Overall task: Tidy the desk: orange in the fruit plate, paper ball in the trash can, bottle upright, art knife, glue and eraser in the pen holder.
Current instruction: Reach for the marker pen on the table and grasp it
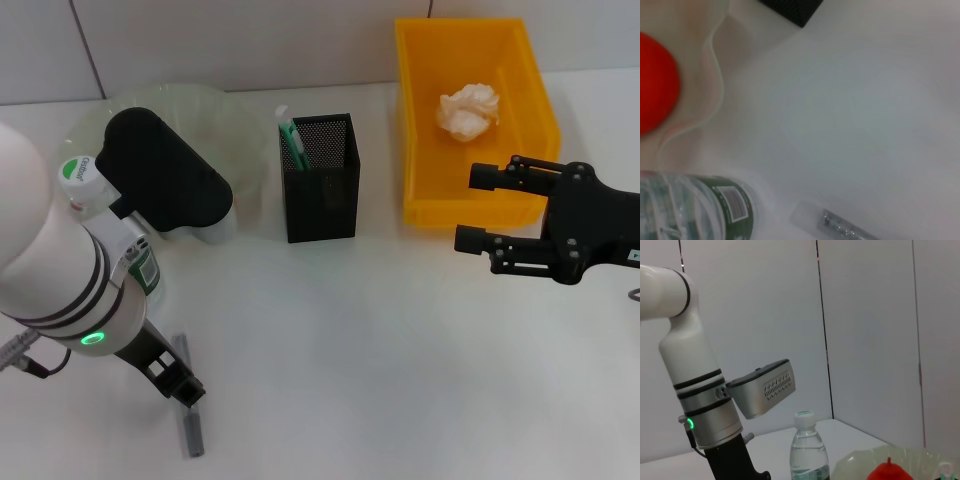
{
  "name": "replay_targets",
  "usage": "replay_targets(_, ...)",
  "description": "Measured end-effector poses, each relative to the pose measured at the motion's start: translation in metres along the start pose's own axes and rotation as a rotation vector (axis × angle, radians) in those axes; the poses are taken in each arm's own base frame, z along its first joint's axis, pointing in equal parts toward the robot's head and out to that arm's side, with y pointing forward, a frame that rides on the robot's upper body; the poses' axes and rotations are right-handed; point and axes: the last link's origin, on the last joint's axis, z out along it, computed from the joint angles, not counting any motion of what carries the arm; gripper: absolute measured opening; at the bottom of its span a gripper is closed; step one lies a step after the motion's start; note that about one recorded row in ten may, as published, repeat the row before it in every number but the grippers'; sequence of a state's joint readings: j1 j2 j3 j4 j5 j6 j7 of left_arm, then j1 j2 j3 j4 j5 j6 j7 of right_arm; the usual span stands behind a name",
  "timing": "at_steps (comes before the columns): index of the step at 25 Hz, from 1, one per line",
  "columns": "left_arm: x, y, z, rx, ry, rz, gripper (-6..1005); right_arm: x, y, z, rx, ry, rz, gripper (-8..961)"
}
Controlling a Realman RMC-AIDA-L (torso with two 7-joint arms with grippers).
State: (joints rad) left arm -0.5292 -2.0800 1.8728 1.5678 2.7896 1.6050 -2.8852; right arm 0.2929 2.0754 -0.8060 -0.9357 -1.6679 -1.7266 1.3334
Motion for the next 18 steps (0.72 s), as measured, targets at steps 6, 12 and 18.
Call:
replay_targets(6, -0.001, 0.005, 0.001, -0.011, -0.002, 0.011, 810, 0.0, 0.0, 0.0, -0.001, 0.001, 0.0, 761)
replay_targets(12, 0.0, 0.006, 0.001, -0.014, -0.007, 0.018, 811, 0.0, 0.0, 0.0, -0.003, 0.002, 0.001, 761)
replay_targets(18, 0.003, 0.014, 0.002, -0.015, -0.009, 0.06, 810, 0.0, 0.0, 0.0, -0.002, 0.001, 0.001, 761)
